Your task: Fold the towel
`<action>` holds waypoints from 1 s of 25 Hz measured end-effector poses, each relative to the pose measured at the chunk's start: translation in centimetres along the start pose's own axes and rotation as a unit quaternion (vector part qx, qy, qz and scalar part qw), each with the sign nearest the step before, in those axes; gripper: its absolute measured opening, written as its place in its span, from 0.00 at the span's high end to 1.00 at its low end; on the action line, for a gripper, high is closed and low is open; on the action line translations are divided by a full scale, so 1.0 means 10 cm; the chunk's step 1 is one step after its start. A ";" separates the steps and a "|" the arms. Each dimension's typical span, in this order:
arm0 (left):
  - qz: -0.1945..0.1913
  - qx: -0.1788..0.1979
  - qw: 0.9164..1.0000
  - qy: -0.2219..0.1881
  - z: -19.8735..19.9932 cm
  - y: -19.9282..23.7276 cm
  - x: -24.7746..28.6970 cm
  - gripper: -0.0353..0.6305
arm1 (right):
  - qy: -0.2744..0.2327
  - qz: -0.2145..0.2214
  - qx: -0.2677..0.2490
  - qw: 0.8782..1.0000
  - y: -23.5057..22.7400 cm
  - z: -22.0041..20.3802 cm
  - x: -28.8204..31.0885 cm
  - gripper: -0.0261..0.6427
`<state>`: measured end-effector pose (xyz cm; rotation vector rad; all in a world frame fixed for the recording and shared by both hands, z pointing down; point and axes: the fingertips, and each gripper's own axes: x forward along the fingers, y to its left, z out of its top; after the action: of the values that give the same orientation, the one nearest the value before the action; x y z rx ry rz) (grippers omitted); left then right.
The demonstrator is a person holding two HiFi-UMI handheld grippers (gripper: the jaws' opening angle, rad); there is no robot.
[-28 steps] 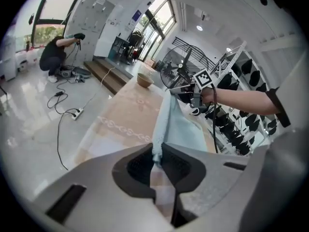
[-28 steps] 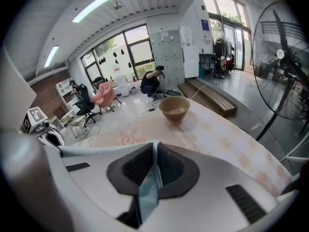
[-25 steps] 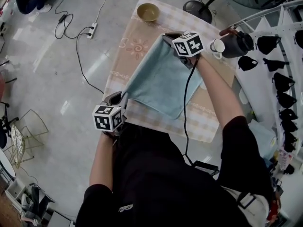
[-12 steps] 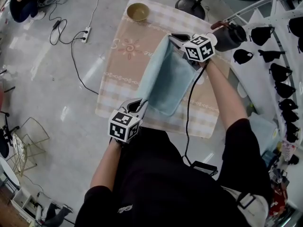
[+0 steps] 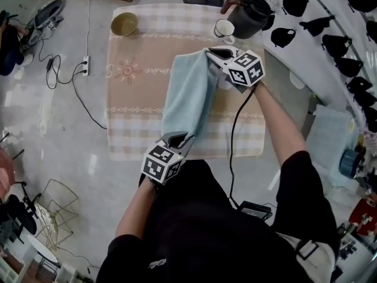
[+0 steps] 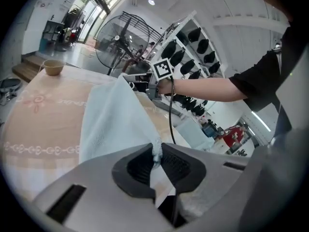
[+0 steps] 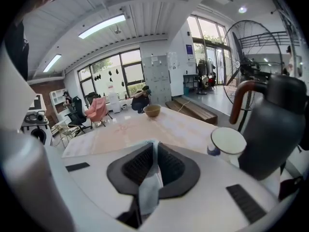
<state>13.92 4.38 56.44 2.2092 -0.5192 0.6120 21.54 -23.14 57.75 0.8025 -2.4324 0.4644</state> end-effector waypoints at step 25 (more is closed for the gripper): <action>0.037 0.153 0.981 0.114 -0.46 0.63 -0.21 0.60 | 0.063 -0.016 0.007 0.998 1.95 -1.53 -0.95 0.70</action>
<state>7.66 4.32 61.51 2.3698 -0.4101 1.0278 21.54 3.13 61.48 0.7937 -2.2995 0.5040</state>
